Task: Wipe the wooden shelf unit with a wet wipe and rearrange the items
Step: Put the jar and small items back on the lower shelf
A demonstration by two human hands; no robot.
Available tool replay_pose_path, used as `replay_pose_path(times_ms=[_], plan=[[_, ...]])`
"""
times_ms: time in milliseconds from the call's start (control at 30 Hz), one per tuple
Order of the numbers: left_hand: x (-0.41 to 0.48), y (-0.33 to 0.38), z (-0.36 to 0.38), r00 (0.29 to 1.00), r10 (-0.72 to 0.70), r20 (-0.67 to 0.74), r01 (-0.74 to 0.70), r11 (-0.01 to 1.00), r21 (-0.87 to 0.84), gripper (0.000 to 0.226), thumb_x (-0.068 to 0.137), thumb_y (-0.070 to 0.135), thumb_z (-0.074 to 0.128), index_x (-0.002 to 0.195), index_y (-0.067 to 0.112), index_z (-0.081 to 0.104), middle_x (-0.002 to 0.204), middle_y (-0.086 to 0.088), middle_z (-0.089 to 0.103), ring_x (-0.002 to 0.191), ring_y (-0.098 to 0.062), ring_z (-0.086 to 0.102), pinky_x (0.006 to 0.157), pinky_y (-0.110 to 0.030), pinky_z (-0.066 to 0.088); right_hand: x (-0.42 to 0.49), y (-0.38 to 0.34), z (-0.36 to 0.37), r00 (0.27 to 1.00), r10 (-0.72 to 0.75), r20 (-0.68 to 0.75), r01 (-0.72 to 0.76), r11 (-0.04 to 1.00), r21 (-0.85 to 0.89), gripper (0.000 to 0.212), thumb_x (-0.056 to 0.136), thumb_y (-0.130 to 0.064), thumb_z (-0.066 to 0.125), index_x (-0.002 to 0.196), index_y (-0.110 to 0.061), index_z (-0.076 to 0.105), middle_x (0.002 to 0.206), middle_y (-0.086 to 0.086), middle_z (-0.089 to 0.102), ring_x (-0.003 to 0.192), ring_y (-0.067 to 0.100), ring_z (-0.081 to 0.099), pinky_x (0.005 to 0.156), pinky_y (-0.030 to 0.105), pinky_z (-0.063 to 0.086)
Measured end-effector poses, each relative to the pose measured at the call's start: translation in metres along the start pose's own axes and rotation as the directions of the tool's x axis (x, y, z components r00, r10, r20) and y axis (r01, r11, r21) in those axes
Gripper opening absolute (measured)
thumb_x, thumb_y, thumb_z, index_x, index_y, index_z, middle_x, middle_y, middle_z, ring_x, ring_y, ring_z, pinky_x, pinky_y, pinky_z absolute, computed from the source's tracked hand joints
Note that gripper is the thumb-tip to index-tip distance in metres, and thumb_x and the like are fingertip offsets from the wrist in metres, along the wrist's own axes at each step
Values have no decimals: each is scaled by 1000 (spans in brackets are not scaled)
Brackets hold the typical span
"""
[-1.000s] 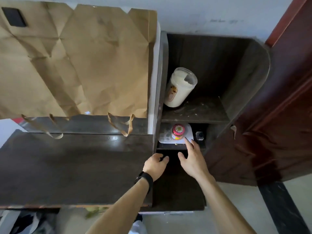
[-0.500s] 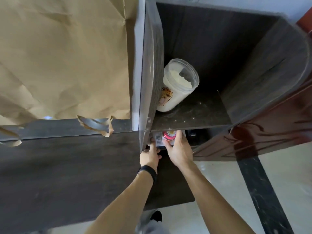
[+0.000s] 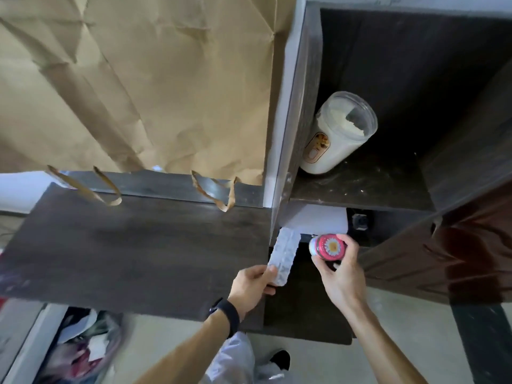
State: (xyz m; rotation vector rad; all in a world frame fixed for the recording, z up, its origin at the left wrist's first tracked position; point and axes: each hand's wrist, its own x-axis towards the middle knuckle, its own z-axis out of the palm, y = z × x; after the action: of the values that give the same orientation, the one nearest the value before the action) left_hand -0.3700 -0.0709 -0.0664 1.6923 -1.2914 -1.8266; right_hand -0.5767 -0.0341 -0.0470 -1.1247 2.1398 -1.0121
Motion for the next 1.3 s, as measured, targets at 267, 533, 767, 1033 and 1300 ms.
replay_pose_path(times_ms=[267, 533, 767, 1033, 1300], plan=[[-34, -94, -75, 997, -83, -12, 82, 942, 326, 23, 95, 56, 51, 90, 39, 67, 84, 6, 73, 69, -13, 70, 78, -30, 57, -70, 55, 27, 976, 113, 187, -108, 994, -36, 64, 75, -25, 86, 118, -39, 41, 102, -2, 63, 87, 23, 66, 73, 37, 55], [-13, -128, -86, 978, -45, -205, 155, 817, 556, 32, 101, 46, 45, 120, 28, 64, 100, 1, 67, 88, -21, 62, 80, -30, 49, -95, 105, 62, 907, 238, 347, -125, 940, -317, 62, 77, -23, 83, 115, -28, 34, 108, 4, 62, 93, 28, 65, 67, 27, 42], [2, -126, -72, 938, 161, -306, 157, 591, 792, 43, 96, 47, 48, 134, 28, 54, 129, 0, 49, 118, -25, 50, 90, -39, 48, -80, 141, 104, 868, 376, 326, -156, 828, -538, 65, 80, -30, 80, 124, -26, 32, 117, 8, 66, 100, 33, 67, 70, 36, 51], [17, -138, -81, 934, 356, 23, -126, 270, 955, 64, 69, 49, 77, 125, 20, 62, 110, 3, 60, 96, -23, 62, 77, -34, 53, -72, 177, 123, 881, 406, 244, -213, 800, -561, 71, 78, -18, 81, 129, -20, 32, 123, 15, 61, 110, 40, 62, 82, 49, 58], [47, -101, -54, 851, 495, 178, -334, 248, 909, 59, 66, 42, 78, 119, 18, 65, 104, 3, 62, 89, -23, 61, 73, -33, 57, -79, 189, 116, 886, 392, 248, -258, 861, -438, 104, 75, -25, 85, 152, -28, 15, 141, 10, 47, 125, 33, 54, 92, 50, 56]])
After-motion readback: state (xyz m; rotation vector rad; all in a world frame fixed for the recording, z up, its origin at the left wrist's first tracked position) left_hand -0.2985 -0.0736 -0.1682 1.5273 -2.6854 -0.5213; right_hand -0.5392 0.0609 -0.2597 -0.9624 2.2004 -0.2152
